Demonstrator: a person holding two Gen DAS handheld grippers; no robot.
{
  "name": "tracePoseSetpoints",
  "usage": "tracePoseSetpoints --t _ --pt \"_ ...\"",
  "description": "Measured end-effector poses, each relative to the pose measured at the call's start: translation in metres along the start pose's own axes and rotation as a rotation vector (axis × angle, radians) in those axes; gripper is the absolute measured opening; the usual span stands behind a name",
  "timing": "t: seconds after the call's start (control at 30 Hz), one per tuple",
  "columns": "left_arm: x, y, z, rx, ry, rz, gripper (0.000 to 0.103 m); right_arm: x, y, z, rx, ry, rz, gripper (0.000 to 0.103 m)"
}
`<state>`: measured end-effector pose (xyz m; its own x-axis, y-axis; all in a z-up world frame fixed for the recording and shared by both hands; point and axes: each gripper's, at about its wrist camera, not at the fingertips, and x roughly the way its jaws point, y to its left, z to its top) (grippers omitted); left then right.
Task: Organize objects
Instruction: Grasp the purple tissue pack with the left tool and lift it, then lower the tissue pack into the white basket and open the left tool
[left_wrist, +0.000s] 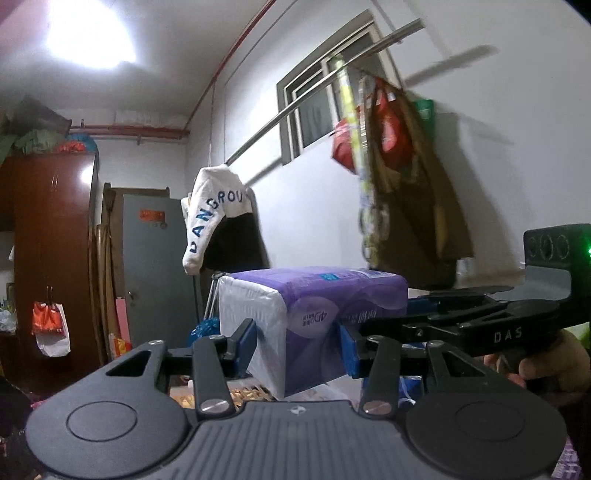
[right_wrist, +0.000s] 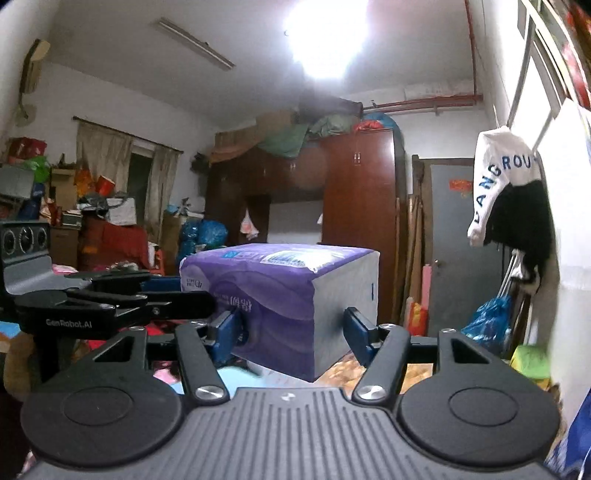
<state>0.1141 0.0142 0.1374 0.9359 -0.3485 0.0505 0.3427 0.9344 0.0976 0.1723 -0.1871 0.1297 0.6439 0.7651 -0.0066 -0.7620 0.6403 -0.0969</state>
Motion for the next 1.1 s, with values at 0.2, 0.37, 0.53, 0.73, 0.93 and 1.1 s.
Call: tracePoseSetpoints --t 0.2,0.37,0.53,0.73,0.93,1.1 --pt "0.096 0.059 -0.017 -0.112 0.162 -0.009 0.050 0.087 -0.056 -0.006 0.101 0.147 -0.013 0.062" --pt "0.155 0.086 -0.054 -0.204 0.371 -0.007 0.050 0.139 -0.090 -0.040 0.178 0.323 -0.044 0.061" --pt "0.188 0.103 -0.073 -0.284 0.523 0.005 0.050 0.165 -0.098 -0.054 0.191 0.460 -0.077 0.060" --pt "0.198 0.106 -0.087 -0.275 0.605 0.046 0.051 0.168 -0.088 -0.063 0.151 0.587 -0.090 0.059" --pt "0.172 0.106 -0.077 -0.256 0.499 0.096 0.077 0.151 -0.077 -0.056 0.095 0.505 -0.180 0.080" --pt "0.107 0.087 -0.058 -0.192 0.383 0.123 0.089 0.093 -0.068 -0.043 0.144 0.325 -0.206 0.103"
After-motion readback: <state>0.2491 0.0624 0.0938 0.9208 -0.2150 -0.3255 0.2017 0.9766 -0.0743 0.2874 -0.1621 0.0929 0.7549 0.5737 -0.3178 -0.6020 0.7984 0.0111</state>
